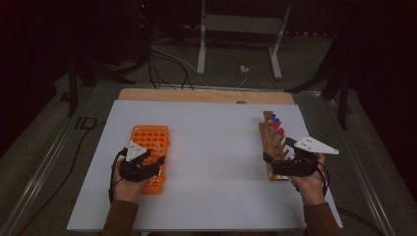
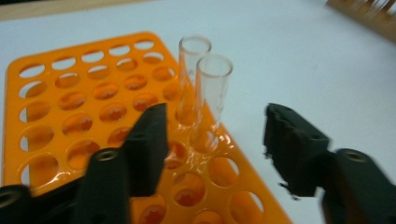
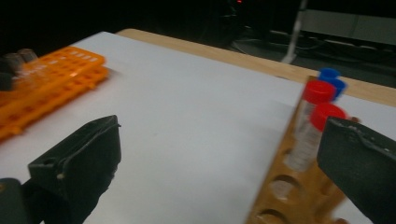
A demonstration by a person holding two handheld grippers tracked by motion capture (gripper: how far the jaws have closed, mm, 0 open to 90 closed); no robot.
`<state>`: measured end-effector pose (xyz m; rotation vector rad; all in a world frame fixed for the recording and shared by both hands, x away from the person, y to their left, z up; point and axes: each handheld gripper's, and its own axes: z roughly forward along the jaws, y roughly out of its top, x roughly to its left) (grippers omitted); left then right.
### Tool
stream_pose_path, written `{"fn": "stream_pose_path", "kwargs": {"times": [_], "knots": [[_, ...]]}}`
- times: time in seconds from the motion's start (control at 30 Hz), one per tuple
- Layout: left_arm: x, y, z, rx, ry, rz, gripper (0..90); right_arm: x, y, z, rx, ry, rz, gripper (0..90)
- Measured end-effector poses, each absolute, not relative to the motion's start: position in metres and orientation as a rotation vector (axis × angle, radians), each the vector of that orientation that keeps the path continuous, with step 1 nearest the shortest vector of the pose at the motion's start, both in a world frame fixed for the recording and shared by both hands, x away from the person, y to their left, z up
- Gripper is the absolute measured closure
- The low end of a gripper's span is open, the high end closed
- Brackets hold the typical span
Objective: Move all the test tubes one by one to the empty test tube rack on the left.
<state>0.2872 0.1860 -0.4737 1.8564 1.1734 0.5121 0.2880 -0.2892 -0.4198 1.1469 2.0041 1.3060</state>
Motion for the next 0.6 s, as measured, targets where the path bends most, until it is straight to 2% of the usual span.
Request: {"fn": "stream_pose_path", "kwargs": {"times": [0.07,0.1,0.13,0.23,0.33,0.43,0.5,0.6], "knots": [[0.285,0.188,-0.471,1.825,1.167,0.515,26.4,0.292,-0.293,-0.420,1.160,2.003,1.269,0.3],[0.283,0.188,-0.470,1.813,1.163,0.517,26.4,0.292,-0.293,-0.420,1.160,2.003,1.269,0.3],[0.282,0.188,-0.469,1.805,1.161,0.522,18.5,0.294,-0.297,-0.421,1.163,1.999,1.258,3.6],[0.280,0.187,-0.465,1.782,1.155,0.533,14.4,0.298,-0.299,-0.421,1.179,1.995,1.249,5.0],[0.277,0.185,-0.462,1.769,1.142,0.553,1.9,0.307,-0.304,-0.424,1.216,1.987,1.223,7.4],[0.275,0.185,-0.458,1.737,1.122,0.576,0.2,0.318,-0.307,-0.426,1.257,1.975,1.192,15.4],[0.273,0.185,-0.456,1.731,1.123,0.602,0.2,0.325,-0.309,-0.429,1.266,1.982,1.174,27.8],[0.271,0.188,-0.456,1.720,1.138,0.621,0.2,0.333,-0.311,-0.435,1.302,1.966,1.136,38.1]]}}
